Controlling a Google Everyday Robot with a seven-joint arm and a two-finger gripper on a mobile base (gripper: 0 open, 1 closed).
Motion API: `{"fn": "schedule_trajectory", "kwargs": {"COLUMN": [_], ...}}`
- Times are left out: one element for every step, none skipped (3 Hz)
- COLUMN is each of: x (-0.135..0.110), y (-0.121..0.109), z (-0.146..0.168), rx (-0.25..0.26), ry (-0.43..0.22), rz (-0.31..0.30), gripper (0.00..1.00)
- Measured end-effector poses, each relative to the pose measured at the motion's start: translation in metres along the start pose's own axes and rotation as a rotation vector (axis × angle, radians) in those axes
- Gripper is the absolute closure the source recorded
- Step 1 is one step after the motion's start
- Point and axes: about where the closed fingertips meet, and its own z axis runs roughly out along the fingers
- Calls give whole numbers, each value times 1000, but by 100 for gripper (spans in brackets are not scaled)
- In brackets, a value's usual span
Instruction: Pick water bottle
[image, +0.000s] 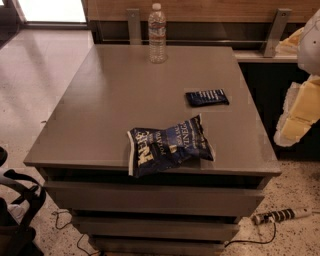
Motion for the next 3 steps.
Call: {"fn": "schedule_trajectory", "kwargs": {"x": [0,1,10], "y": [0,-14,-47], "z": [0,-2,-6], "rx": [0,4,37], "ry": [0,-26,-80], "rz": [0,6,78], "gripper": [0,0,0]}}
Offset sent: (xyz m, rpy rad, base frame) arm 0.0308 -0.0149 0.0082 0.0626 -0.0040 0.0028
